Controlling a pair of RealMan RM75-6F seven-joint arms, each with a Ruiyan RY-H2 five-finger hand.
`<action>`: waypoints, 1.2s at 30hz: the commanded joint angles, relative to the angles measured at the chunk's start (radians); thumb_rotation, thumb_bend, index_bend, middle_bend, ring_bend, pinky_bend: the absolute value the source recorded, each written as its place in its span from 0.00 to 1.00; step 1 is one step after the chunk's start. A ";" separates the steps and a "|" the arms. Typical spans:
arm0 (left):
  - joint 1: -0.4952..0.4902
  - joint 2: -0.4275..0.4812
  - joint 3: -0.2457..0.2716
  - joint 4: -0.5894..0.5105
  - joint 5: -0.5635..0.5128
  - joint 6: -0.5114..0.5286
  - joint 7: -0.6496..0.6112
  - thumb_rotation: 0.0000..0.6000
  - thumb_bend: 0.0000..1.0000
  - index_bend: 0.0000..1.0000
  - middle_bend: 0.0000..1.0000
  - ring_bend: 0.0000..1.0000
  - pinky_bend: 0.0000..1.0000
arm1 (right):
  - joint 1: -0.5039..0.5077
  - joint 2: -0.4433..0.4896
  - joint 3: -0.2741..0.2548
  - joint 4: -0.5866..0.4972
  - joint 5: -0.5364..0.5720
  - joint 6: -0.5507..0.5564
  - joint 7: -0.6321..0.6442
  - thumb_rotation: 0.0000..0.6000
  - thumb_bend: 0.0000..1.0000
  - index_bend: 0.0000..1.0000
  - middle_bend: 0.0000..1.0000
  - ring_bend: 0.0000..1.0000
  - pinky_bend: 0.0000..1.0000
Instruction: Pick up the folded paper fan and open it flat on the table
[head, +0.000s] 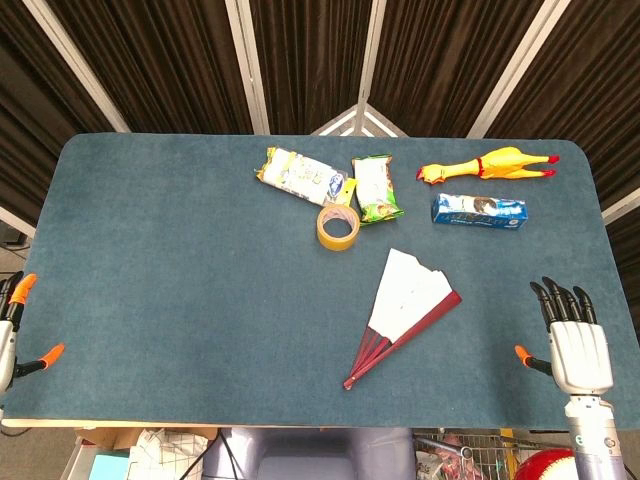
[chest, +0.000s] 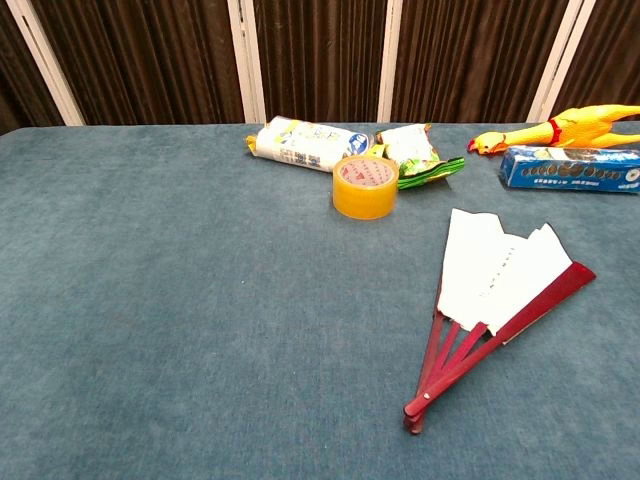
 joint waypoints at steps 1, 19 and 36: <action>-0.002 -0.002 0.001 0.002 0.004 -0.001 0.005 1.00 0.13 0.08 0.00 0.00 0.00 | 0.000 0.000 0.000 0.000 -0.001 0.001 0.000 1.00 0.13 0.15 0.13 0.15 0.10; 0.008 -0.008 -0.004 0.000 0.024 0.024 -0.045 1.00 0.15 0.10 0.00 0.00 0.00 | 0.016 0.006 -0.039 0.004 -0.067 -0.035 0.064 1.00 0.13 0.24 0.13 0.17 0.10; 0.011 -0.007 -0.011 0.004 -0.003 0.018 -0.042 1.00 0.15 0.10 0.00 0.00 0.00 | 0.095 -0.228 -0.113 0.166 -0.157 -0.180 0.043 1.00 0.13 0.29 0.13 0.18 0.10</action>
